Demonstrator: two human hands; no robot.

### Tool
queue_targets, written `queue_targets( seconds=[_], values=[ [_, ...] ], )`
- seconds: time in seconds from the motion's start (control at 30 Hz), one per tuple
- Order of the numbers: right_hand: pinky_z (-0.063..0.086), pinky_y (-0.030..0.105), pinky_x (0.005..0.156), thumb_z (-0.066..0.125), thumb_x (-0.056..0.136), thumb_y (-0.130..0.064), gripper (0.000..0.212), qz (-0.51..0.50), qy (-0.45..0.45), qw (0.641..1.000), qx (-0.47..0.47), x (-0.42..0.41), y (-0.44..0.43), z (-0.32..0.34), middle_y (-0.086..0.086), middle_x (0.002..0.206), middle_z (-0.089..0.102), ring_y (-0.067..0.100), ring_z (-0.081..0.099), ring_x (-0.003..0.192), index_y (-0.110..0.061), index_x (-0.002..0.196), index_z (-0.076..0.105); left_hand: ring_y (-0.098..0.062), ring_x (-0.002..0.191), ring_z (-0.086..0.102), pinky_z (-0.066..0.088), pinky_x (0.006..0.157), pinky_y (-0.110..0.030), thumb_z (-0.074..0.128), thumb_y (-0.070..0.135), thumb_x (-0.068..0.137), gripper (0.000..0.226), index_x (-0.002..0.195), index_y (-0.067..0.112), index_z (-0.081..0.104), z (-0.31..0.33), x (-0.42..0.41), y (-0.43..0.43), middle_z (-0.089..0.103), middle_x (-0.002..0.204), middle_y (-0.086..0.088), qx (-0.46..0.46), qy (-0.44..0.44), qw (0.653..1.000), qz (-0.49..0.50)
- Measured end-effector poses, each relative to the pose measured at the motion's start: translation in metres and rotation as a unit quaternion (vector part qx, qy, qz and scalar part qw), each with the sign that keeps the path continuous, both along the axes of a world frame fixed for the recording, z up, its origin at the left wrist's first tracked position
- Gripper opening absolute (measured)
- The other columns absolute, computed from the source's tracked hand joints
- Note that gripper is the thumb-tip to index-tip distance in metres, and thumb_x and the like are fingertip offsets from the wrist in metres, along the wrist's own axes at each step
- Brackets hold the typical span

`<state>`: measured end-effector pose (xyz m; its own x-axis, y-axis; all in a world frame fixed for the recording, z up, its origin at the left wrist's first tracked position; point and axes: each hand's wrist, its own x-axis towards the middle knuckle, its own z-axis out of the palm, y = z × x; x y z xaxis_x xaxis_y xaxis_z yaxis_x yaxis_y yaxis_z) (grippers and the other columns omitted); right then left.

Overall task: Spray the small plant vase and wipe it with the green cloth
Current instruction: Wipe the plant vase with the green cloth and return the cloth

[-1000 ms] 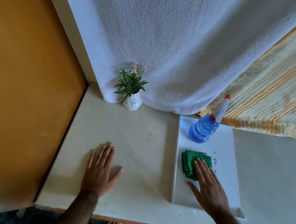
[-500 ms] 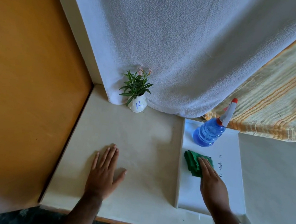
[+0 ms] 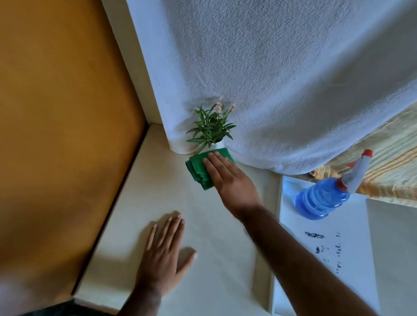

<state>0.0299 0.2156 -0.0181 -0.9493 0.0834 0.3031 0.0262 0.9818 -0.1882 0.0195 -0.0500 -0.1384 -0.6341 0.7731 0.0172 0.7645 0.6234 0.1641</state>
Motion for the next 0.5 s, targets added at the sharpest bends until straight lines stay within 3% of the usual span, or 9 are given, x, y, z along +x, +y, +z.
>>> queue_targets(
  seconds=[0.23, 0.33, 0.5],
  values=[
    [0.044, 0.054, 0.109, 0.041, 0.095, 0.001, 0.046, 0.034, -0.022, 0.998, 0.042, -0.025, 0.015, -0.014, 0.027, 0.143, 0.055, 0.043, 0.054, 0.132, 0.008, 0.138, 0.056, -0.024, 0.161, 0.024, 0.032, 0.125, -0.058, 0.044, 0.071, 0.097, 0.092, 0.165, 0.012, 0.026, -0.002, -0.001, 0.001, 0.024, 0.175, -0.006, 0.000, -0.002, 1.000, 0.002],
    [0.043, 0.053, 0.110, 0.041, 0.094, 0.002, 0.047, 0.041, -0.023, 0.999, 0.019, -0.023, 0.017, -0.024, 0.026, 0.145, 0.054, 0.041, 0.052, 0.134, 0.007, 0.139, 0.056, -0.023, 0.162, 0.023, 0.032, 0.125, -0.059, 0.043, 0.070, 0.097, 0.091, 0.165, 0.012, 0.026, -0.002, -0.002, 0.001, 0.024, 0.175, -0.006, 0.005, -0.002, 1.000, 0.002],
    [0.046, 0.056, 0.106, 0.058, 0.090, 0.014, 0.053, 0.027, -0.055, 0.997, -0.047, -0.014, 0.013, -0.040, 0.024, 0.149, 0.050, 0.042, 0.049, 0.137, 0.005, 0.142, 0.053, -0.024, 0.161, 0.026, 0.033, 0.124, -0.060, 0.047, 0.071, 0.096, 0.092, 0.164, 0.012, 0.029, 0.001, -0.002, 0.001, 0.027, 0.174, -0.007, -0.001, 0.001, 1.000, 0.003]
  ],
)
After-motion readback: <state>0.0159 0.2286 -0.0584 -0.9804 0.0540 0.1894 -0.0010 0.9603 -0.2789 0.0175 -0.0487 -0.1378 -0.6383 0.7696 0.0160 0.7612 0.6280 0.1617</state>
